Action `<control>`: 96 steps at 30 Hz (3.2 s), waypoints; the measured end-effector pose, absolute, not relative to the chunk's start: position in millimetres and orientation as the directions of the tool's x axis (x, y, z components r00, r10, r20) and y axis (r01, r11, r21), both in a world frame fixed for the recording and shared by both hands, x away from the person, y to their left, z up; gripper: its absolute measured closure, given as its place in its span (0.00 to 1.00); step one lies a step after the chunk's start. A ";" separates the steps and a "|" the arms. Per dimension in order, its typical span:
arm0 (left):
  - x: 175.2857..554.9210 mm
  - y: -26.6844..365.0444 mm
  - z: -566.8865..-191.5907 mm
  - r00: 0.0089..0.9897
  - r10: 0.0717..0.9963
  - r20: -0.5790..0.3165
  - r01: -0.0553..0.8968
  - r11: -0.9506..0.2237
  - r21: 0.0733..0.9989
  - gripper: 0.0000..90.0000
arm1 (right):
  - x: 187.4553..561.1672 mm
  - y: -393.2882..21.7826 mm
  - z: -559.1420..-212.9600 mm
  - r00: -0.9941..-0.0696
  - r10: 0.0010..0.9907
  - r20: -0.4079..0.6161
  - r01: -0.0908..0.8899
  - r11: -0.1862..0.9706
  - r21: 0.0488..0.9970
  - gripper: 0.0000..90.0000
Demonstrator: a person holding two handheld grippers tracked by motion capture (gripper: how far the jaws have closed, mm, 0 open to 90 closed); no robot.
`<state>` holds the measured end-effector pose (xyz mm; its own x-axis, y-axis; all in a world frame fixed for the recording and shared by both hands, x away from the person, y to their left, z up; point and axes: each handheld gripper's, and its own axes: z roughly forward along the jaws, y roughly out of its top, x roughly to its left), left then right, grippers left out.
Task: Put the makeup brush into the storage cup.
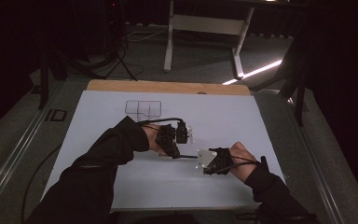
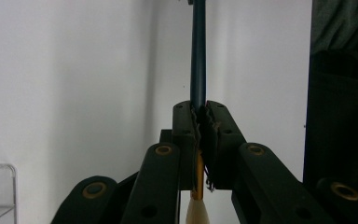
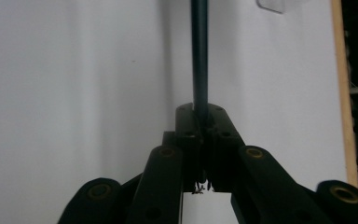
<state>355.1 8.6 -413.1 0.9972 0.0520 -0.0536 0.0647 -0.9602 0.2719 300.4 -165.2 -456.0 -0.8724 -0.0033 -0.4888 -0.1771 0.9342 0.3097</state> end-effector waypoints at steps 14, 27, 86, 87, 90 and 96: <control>354.8 25.5 -409.1 0.994 0.108 -0.014 0.103 -0.896 0.432 0.65 | 312.3 -178.8 -452.5 -0.943 0.088 -0.321 -0.049 0.917 0.395 0.96; 345.9 77.3 -405.3 0.977 0.204 -0.060 0.192 -0.729 0.657 0.37 | 318.3 -194.7 -449.2 -0.965 0.123 -0.232 -0.001 0.882 0.471 0.96; 339.8 94.9 -435.0 0.864 0.343 -0.369 0.386 0.020 0.922 0.69 | 320.0 -206.0 -464.7 -0.940 0.309 0.144 0.264 0.393 0.881 0.96; 340.1 94.3 -435.1 0.866 0.337 -0.370 0.387 0.020 0.922 0.71 | 319.8 -205.7 -464.7 -0.941 0.309 0.141 0.261 0.394 0.881 0.96; 341.0 92.0 -435.1 0.870 0.325 -0.370 0.387 0.012 0.922 0.77 | 320.2 -206.0 -465.1 -0.940 0.310 0.139 0.261 0.398 0.879 0.95; 342.6 88.2 -434.0 0.875 0.307 -0.374 0.393 -0.001 0.920 0.87 | 320.6 -205.9 -465.1 -0.942 0.307 0.138 0.260 0.403 0.877 0.96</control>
